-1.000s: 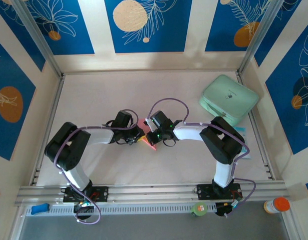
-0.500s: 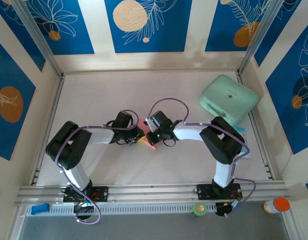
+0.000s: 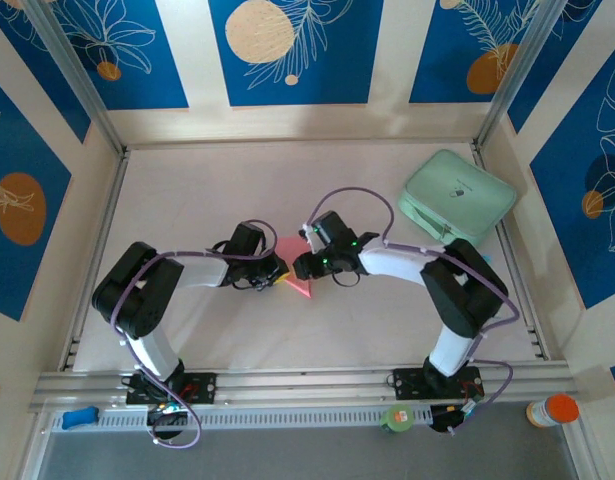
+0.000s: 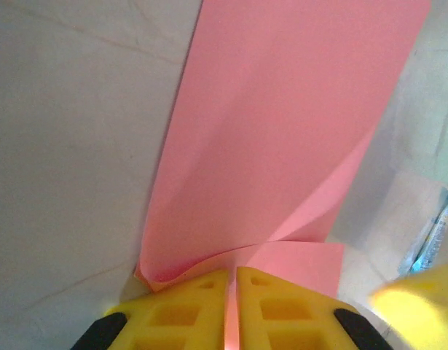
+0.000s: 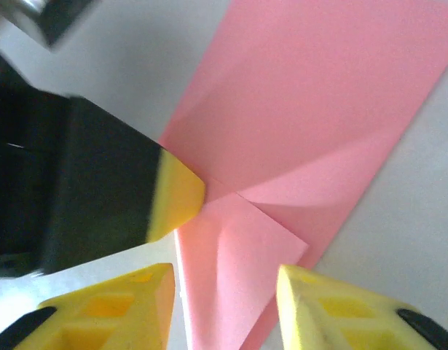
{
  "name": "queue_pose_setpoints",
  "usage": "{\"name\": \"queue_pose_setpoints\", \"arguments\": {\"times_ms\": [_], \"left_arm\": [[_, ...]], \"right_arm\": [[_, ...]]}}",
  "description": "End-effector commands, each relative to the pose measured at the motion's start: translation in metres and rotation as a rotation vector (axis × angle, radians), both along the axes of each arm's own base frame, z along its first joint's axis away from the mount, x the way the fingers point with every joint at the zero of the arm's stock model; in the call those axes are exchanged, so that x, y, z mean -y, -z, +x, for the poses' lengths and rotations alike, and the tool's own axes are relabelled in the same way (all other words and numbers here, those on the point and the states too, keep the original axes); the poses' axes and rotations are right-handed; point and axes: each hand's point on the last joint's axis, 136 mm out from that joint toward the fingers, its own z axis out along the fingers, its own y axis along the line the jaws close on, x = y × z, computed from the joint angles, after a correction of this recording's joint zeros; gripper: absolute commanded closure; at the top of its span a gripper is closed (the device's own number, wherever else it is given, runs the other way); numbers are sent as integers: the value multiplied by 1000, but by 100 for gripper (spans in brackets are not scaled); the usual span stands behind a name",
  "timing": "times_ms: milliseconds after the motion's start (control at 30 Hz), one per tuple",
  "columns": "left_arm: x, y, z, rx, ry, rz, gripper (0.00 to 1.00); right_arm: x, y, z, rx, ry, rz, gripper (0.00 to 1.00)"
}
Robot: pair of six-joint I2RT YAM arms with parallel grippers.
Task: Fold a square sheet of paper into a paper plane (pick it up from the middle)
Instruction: Third fold the triangle at the center of the table.
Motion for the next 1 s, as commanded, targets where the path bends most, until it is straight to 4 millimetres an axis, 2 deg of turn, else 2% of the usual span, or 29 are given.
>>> {"name": "queue_pose_setpoints", "arguments": {"times_ms": [0, 67, 200, 300, 400, 600, 967], "left_arm": [[-15, 30, -17, -93, -9, 101, 86], [-16, 30, -18, -96, -13, 104, 86], [-17, 30, -18, -102, -17, 107, 86], [-17, 32, -19, -106, -16, 110, 86], [-17, 32, -20, -108, -14, 110, 87], [-18, 34, -21, -120, -14, 120, 88], [-21, 36, -23, -141, -14, 137, 89]], "right_arm": [[3, -21, -12, -101, 31, 73, 57], [1, -22, -23, -148, 3, 90, 60], [-8, -21, -47, -215, -71, 107, 74], [-14, -15, -55, -250, -90, 107, 82], [-21, -11, -54, -270, -96, 109, 87], [-33, 3, -51, -280, -118, 59, 90], [-27, 24, -48, -305, -92, -24, 91]]}}
